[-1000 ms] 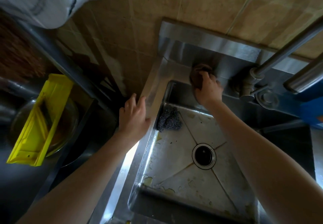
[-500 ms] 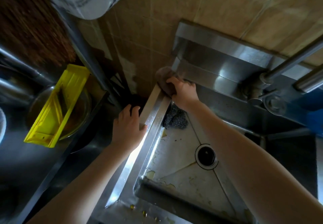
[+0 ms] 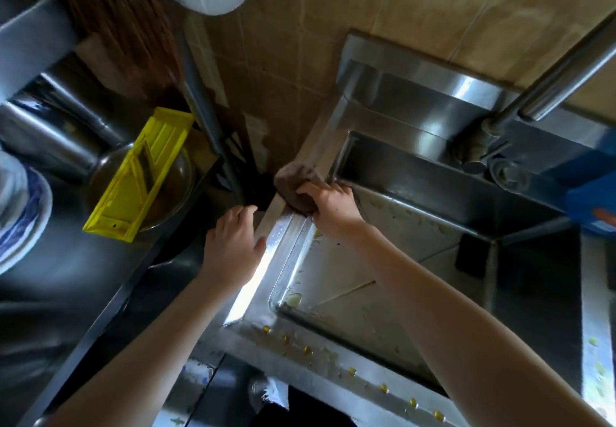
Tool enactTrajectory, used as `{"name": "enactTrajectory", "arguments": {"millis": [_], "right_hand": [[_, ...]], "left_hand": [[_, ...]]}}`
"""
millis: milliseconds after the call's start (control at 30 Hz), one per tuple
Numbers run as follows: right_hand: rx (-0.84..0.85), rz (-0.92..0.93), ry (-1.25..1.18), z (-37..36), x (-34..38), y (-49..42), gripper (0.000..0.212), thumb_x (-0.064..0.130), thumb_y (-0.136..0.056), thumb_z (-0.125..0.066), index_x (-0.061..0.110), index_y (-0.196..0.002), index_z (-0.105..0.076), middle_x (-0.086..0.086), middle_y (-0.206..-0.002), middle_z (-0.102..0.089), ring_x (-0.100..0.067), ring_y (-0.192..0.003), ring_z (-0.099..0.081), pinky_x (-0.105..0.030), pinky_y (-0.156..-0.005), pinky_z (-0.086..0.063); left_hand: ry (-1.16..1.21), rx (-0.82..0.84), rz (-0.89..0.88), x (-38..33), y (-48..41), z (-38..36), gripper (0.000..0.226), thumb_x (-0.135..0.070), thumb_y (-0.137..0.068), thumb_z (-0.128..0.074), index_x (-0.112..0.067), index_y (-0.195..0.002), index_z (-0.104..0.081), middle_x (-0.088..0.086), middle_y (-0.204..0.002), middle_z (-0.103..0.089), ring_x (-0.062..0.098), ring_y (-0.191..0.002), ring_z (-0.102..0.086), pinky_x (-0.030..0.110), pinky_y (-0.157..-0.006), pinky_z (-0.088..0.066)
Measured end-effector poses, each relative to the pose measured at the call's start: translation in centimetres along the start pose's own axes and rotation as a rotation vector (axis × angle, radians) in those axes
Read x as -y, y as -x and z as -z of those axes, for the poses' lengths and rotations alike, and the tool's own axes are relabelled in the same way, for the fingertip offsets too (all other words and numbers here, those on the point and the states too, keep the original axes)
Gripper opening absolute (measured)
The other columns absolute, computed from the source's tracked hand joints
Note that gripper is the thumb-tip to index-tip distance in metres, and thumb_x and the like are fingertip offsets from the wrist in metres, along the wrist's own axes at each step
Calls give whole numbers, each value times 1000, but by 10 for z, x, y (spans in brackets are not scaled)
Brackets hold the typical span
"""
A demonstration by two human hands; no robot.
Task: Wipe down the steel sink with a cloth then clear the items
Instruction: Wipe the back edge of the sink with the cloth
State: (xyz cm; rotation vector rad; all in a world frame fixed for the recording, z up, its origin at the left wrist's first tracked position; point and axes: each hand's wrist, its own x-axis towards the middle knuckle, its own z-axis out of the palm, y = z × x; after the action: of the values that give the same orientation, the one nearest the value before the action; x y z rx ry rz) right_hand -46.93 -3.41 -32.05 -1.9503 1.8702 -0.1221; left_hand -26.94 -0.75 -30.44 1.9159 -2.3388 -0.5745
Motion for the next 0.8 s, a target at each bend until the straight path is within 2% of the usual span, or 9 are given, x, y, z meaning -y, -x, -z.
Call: {"name": "enactTrajectory", "arguments": {"millis": [200, 433, 667, 800], "right_hand": [[21, 22, 35, -18, 20, 28, 53, 11, -82, -58, 33, -129, -48, 0, -134, -54, -33, -116, -50, -42, -96, -32], [-3, 11, 28, -32, 35, 50, 52, 8, -81, -58, 33, -126, -51, 3, -135, -53, -32, -119, -49, -43, -98, -32], [37, 68, 84, -29, 52, 68, 52, 3, -83, -53, 34, -124, -52, 4, -131, -57, -29, -115, -52, -40, -94, -31], [103, 115, 159, -25, 64, 78, 49, 2, -86, -52, 33, -125, -52, 2, -123, -61, -27, -108, -57, -41, -95, -38]], "left_hand": [[-36, 59, 4, 14, 42, -11, 54, -33, -89, -53, -17, -138, -35, 6, -137, -44, 26, -122, -44, 39, -96, -39], [-103, 123, 39, 19, 65, -26, 68, -30, -92, -49, -15, -148, -13, 12, -143, -39, 29, -127, -42, 39, -99, -40], [-12, 90, 23, 27, 94, -20, 70, -36, -92, -52, -18, -148, -14, 9, -147, -33, 27, -131, -38, 40, -104, -38], [38, 89, 31, 41, 118, -21, 66, -33, -93, -51, -16, -147, -17, 9, -148, -33, 27, -131, -39, 39, -102, -39]]}}
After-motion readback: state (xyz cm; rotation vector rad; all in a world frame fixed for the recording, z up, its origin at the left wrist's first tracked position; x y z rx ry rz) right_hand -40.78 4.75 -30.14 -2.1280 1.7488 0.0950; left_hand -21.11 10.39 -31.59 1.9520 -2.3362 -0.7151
